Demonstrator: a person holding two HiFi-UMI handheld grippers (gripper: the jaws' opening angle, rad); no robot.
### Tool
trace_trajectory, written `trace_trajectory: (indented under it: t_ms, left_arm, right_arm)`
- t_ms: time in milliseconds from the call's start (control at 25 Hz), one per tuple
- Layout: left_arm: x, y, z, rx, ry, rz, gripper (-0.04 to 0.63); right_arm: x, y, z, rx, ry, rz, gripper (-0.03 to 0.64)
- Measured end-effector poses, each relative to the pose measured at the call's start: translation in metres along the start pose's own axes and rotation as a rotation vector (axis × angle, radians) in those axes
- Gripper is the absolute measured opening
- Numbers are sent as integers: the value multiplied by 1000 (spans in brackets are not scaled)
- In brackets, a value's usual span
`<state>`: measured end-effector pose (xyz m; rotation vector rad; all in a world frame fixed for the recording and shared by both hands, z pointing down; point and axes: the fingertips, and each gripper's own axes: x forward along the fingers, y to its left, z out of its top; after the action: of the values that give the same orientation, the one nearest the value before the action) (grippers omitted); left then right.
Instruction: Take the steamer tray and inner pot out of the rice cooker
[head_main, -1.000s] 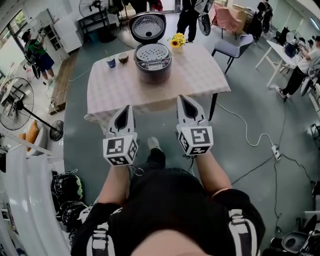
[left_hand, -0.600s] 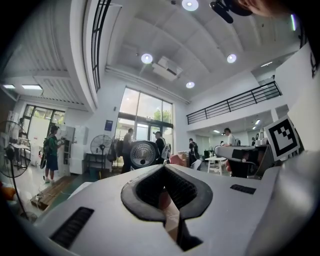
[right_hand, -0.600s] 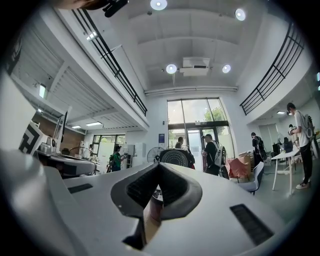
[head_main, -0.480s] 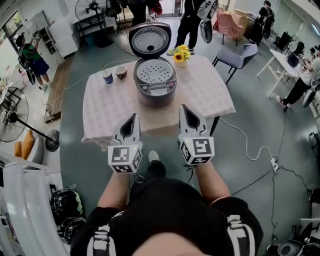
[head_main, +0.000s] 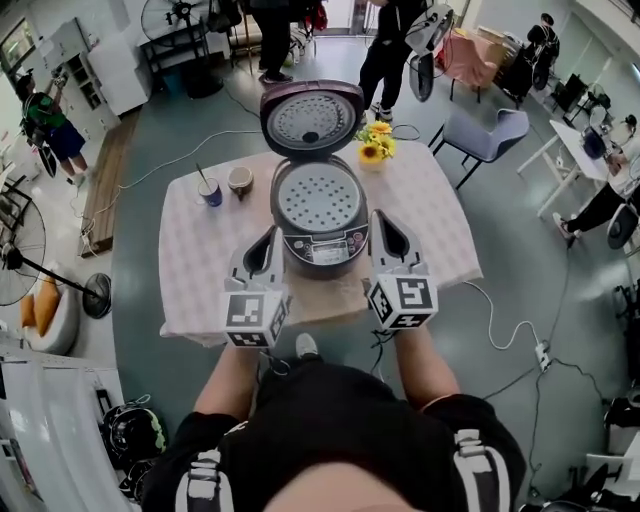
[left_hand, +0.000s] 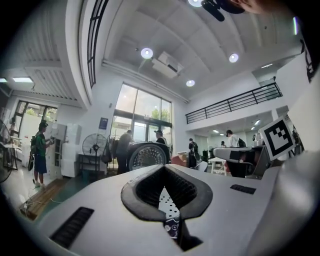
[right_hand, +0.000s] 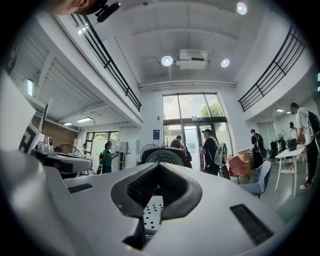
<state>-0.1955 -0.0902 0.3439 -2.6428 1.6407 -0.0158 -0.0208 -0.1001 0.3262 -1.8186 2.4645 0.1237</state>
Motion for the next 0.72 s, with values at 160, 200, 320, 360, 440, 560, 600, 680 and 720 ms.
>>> trace_trajectory:
  t_ms: [160, 200, 320, 360, 440, 560, 600, 680, 720]
  left_arm:
    - [39, 24, -4, 5, 28, 7, 2]
    - [46, 29, -5, 0, 35, 9, 2]
    - [65, 39, -7, -8, 52, 17, 2]
    - [70, 41, -9, -6, 58, 25, 2]
    - [79, 42, -14, -6, 68, 43, 2]
    - [89, 39, -16, -7, 82, 74, 2]
    - [92, 38, -15, -4, 85, 87, 2]
    - [98, 38, -9, 3, 83, 117, 3]
    - [101, 37, -7, 2, 80, 132, 2]
  right_arm:
    - [50, -12, -7, 3, 23, 8, -2]
    - [59, -14, -9, 4, 31, 12, -2]
    - [81, -20, -11, 6, 41, 28, -2]
    - [86, -23, -13, 5, 42, 34, -2]
    - [94, -31, -18, 8, 45, 47, -2]
    - [102, -44, -24, 25, 55, 68, -2]
    - [104, -49, -23, 30, 57, 77, -2]
    - [110, -55, -21, 31, 56, 100, -2]
    - [112, -58, -21, 26, 54, 112, -2]
